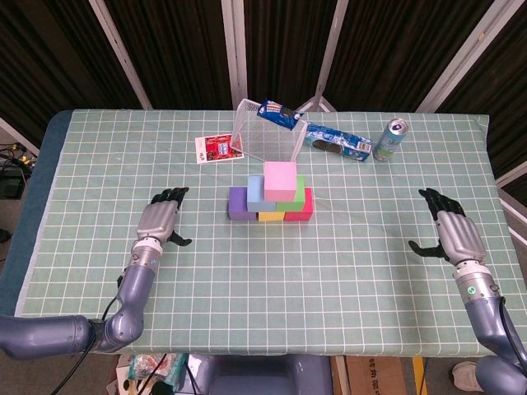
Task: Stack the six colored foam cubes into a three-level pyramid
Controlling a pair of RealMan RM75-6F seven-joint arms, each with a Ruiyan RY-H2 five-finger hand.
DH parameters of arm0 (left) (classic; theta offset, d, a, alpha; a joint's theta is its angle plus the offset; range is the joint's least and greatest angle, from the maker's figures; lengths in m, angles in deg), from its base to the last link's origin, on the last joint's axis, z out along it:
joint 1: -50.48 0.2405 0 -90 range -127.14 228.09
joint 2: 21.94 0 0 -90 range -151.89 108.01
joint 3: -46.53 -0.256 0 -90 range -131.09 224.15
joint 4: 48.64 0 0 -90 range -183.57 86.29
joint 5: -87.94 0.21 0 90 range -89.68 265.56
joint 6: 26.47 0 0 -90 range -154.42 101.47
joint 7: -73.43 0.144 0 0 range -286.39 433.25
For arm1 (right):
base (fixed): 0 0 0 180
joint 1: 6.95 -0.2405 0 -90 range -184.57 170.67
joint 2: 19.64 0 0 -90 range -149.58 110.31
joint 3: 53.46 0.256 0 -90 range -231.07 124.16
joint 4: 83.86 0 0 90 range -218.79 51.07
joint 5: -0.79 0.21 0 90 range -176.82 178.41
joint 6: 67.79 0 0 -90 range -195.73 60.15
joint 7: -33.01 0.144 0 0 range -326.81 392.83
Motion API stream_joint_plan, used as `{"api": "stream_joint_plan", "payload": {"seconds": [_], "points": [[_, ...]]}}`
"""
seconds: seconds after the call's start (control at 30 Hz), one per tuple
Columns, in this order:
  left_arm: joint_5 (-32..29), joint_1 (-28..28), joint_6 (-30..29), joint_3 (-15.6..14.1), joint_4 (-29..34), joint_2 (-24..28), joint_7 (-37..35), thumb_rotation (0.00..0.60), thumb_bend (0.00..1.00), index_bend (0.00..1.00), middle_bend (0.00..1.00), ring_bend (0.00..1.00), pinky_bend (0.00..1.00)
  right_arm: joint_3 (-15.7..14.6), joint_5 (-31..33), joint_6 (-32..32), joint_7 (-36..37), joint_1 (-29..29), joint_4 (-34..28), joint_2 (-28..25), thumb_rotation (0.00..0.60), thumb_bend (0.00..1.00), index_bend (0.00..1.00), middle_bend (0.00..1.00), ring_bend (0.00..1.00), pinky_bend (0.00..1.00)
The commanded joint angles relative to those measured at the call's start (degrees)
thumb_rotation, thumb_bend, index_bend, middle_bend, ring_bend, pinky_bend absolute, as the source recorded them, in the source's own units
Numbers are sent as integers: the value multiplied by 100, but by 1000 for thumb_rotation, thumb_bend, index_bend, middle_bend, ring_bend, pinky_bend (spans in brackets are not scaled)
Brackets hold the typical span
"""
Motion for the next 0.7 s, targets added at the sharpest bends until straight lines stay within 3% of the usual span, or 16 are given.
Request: {"api": "stream_joint_plan", "payload": {"seconds": [0.03,0.7], "points": [[-92,-50,88,-9,-150,-112,61,600,165,0,43,2,75,0,6,3,2,0,6,-1,600,288,0,0,0,0],[-462,-436,393,80,-932,-804,459,600,169,0,44,2,75,35,60,43,88,-5,69,-14,600,288,0,0,0,0]]}}
